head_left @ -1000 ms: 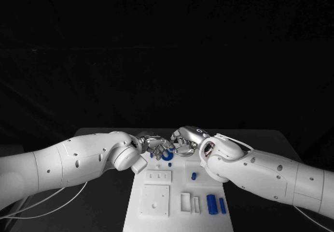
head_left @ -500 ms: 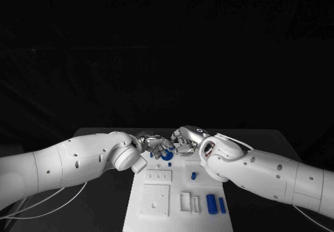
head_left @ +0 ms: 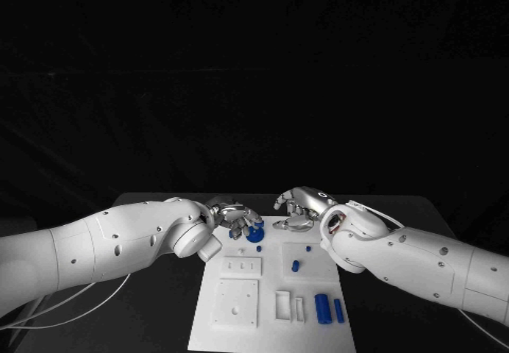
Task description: Assemble the parts on the task board
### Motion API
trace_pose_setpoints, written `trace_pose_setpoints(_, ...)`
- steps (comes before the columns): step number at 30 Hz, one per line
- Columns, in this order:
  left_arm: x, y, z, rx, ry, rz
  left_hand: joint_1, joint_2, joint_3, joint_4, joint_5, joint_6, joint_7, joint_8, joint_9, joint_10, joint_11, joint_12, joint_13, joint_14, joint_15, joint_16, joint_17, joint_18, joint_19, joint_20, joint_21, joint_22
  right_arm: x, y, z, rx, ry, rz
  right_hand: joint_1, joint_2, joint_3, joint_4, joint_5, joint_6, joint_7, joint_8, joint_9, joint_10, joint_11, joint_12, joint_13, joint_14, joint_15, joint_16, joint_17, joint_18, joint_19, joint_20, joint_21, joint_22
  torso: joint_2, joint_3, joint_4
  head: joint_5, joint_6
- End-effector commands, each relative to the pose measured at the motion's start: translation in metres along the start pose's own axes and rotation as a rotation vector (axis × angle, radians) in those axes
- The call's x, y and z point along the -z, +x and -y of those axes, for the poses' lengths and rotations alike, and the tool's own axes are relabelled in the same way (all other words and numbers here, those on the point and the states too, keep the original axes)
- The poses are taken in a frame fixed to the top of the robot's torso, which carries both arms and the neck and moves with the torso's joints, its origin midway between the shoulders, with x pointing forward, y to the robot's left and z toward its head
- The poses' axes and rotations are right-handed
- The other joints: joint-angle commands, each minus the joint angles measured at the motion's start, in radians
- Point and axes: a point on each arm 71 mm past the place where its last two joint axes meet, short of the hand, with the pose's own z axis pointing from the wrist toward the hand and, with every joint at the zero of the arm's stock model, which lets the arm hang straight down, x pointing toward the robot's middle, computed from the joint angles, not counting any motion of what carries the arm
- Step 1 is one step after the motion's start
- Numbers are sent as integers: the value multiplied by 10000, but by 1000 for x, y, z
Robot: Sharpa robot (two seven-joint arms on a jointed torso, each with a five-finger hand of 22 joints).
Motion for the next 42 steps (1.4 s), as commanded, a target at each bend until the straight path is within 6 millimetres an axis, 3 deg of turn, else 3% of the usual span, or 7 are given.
trace_pose_setpoints(1, 1, -1, -1, -898, -26, 118, 128, 4, -4, -51, 159, 1185, -763, -22, 1417, 26, -95, 114, 41, 107, -270, 118, 22, -111, -87, -1293, 83, 12, 5, -9, 11, -709, -14, 798, -84, -153, -228, 68, 274, -199, 87, -78, -25, -269, 223, -57, -53, -123, 43, -54, -9, 1232, -108, 41, -99, -21, -1, 8, -10, 53, -14)
trace_pose_setpoints(5, 2, -2, -9, -1520, -219, 267, 138, -34, -7, -69, 339, 1245, -793, -31, 1570, 43, -128, 239, 94, 126, -302, 235, 37, -120, -82, -1333, 165, 5, 14, -18, 29, -906, 300, 1077, -150, -145, -562, 153, 577, -277, 121, -79, -10, -320, 255, -13, -111, -143, 78, -36, 6, 1232, -126, 66, -142, -20, -9, 22, -15, 81, -38)
trace_pose_setpoints(16, 3, -2, -18, -3786, -940, 1375, 165, -124, -12, -21, 468, 1453, -899, -21, 1974, 140, -242, 613, 238, 271, -434, 550, 52, -95, 70, -1466, 446, -5, 35, -42, 66, -1902, 997, 1670, 14, 13, -720, 243, 812, -119, 68, 53, 55, -286, 204, 66, -221, -113, 30, -24, 8, 1232, -92, 54, -175, -13, -21, 26, -3, 124, -196)
trace_pose_setpoints(24, -2, 9, -33, -4024, -1291, 1507, 154, -129, 31, 13, 645, 1543, -955, -88, 2307, 185, -314, 938, 346, 337, -509, 866, 82, -55, 144, -1572, 796, 68, 36, -62, 77, -2750, 1350, 2403, -155, 87, -1016, 381, 1481, -90, 33, 104, 84, -303, 167, -48, -500, -203, -5, -175, -77, 1232, -210, 139, -329, -38, -45, 52, -9, 154, -343)
trace_pose_setpoints(27, -3, 13, -38, -4256, -1287, 1563, 143, -154, 31, 3, 735, 1600, -980, -94, 2400, 200, -337, 1047, 385, 372, -538, 943, 76, -37, 179, -1598, 874, 64, 36, -67, 78, -2791, 1373, 2520, -150, 118, -1056, 387, 1583, -90, 30, 109, 87, -294, 165, -49, -544, -192, -8, -181, -86, 1232, -204, 145, -342, -39, -32, 39, 7, 142, -363)
trace_pose_setpoints(32, -6, 18, -48, -4380, -1385, 1641, 128, -192, 35, 11, 887, 1668, -1015, -139, 2542, 208, -381, 1252, 456, 448, -593, 1074, 49, 1, 264, -1636, 1022, 51, 34, -74, 78, -2824, 1364, 2718, -116, 158, -1106, 386, 1773, -90, 28, 117, 91, -290, 162, -43, -613, -182, -11, -196, -100, 1232, -195, 150, -365, -38, -42, 60, 16, 162, -463)
trace_pose_setpoints(42, -10, 28, -60, -4810, -1421, 1574, 103, -233, 25, 33, 945, 1863, -1096, -132, 2804, 209, -459, 1656, 603, 547, -683, 1338, 18, 72, 349, -1661, 1243, 23, 32, -78, 80, -2796, 1408, 2837, -56, 203, -1132, 394, 2056, -84, 26, 129, 93, -292, 159, -17, -698, -168, -14, -208, -115, 1232, -178, 153, -392, -33, -35, 63, 16, 183, -640)
